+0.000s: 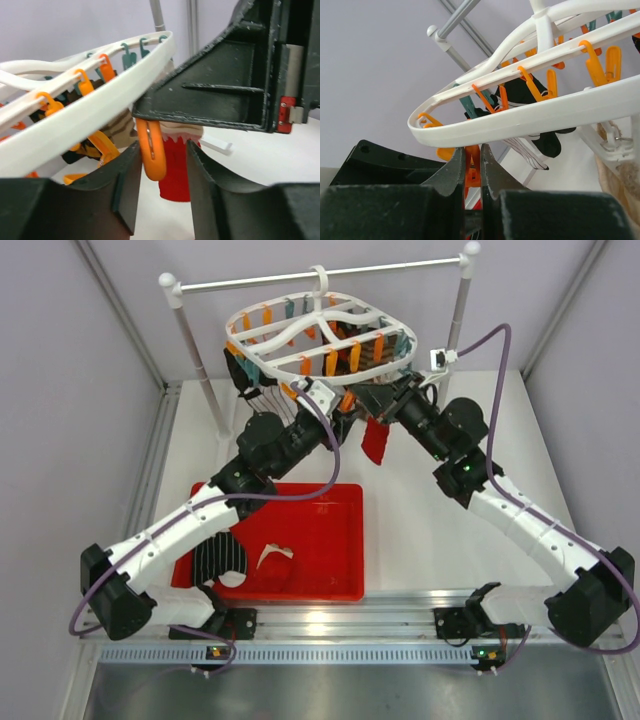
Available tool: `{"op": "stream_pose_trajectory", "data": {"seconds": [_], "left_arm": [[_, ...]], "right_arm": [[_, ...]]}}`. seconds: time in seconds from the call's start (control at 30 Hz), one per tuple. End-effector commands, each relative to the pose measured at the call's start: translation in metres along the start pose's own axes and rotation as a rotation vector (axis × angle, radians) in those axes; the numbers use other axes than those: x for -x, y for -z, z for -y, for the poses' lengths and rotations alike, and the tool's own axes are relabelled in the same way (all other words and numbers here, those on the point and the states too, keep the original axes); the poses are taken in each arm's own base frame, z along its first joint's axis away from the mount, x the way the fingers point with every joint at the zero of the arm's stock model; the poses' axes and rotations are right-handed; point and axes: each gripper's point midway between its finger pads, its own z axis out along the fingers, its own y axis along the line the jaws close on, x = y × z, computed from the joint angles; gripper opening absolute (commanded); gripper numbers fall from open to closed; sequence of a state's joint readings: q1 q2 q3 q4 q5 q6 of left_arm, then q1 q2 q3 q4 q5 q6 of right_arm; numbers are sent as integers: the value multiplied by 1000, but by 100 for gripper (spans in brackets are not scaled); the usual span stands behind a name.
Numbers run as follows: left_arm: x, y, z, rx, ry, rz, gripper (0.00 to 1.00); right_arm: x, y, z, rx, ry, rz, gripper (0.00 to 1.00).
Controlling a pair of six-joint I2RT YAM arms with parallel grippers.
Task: Clip the socks to the hanger
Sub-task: Open the clamp at the hanger, then pick up the sock from the bin.
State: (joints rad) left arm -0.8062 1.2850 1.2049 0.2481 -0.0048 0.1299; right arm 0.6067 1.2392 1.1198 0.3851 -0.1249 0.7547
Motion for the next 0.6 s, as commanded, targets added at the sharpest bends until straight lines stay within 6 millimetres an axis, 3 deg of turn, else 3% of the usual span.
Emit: {"op": "stream_pose_trajectory", "data": {"seconds": [0.0,0.13,0.33,0.37,0.43,0.47,0.57], "left_arm": [[3,11,18,-66,23,-14,46],[0,41,17,-72,61,-97,62],[-17,98,15,-186,121,-233,66],[-32,110,15,-204,150,-300,66],[-43,125,-2,-183,183,-360,65],[-62,138,-5,-172,206,-450,63],[-90,159,-28,-76,210,-582,59]], "right_arm": [[24,5,-19,48,6,91,0],[23,9,-18,49,14,86,0],[19,12,-12,37,22,75,0],[18,12,-11,36,24,72,0],[16,13,-10,31,33,68,0],[17,14,-10,31,44,68,0],[15,17,-6,23,63,62,0]]}}
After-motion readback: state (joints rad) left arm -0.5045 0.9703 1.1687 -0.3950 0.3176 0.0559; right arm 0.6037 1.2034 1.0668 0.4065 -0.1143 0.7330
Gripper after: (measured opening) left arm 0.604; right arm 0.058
